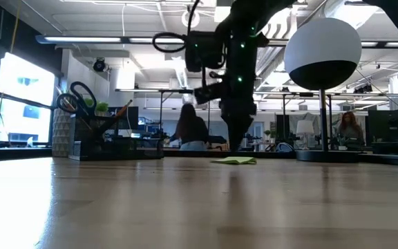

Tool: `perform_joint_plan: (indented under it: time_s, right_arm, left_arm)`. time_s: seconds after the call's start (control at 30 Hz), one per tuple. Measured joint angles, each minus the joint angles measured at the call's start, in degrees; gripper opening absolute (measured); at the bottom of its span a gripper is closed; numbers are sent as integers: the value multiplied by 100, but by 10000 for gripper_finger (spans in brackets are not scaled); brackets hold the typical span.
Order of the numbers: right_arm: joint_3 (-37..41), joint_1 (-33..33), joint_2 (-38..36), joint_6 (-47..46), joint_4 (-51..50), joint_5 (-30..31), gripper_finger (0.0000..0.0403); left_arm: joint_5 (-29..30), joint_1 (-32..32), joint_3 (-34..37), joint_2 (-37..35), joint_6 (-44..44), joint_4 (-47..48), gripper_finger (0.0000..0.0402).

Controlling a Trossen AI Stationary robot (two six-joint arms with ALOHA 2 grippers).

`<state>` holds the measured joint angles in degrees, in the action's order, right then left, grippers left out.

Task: Pick and place office supplies into organizer
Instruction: Put the green sticky note into the desk organizer

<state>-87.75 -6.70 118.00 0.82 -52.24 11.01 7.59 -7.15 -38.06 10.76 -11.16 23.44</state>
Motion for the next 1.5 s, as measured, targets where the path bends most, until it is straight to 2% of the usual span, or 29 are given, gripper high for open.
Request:
perform_joint_plan:
  time_s: [0.13,0.23,0.3,0.43,0.67,0.87,1.07,1.5]
  right_arm:
    - [387,0,-1,113,372,71,121]
    - [595,-2,-1,113,616,389,118]
    - [655,-6,-1,114,640,646,117]
    - [663,-2,-3,186,764,778,119]
    - [663,-8,-5,325,1175,681,112]
    - [663,11,-5,329,1172,181,102]
    - [663,50,-5,460,1223,554,103]
    - [642,42,168,569,1426,560,102]
  left_arm:
    - [51,0,0,0,-2,2,149]
    - [60,2,0,0,-2,2,149]
    - [62,1,0,0,-4,4,149]
    - [62,2,0,0,-13,4,149]
    - [60,0,0,0,-13,5,149]
    - [60,0,0,0,-13,17,149]
    - [61,1,0,0,-13,20,149]
    - [60,0,0,0,-11,17,149]
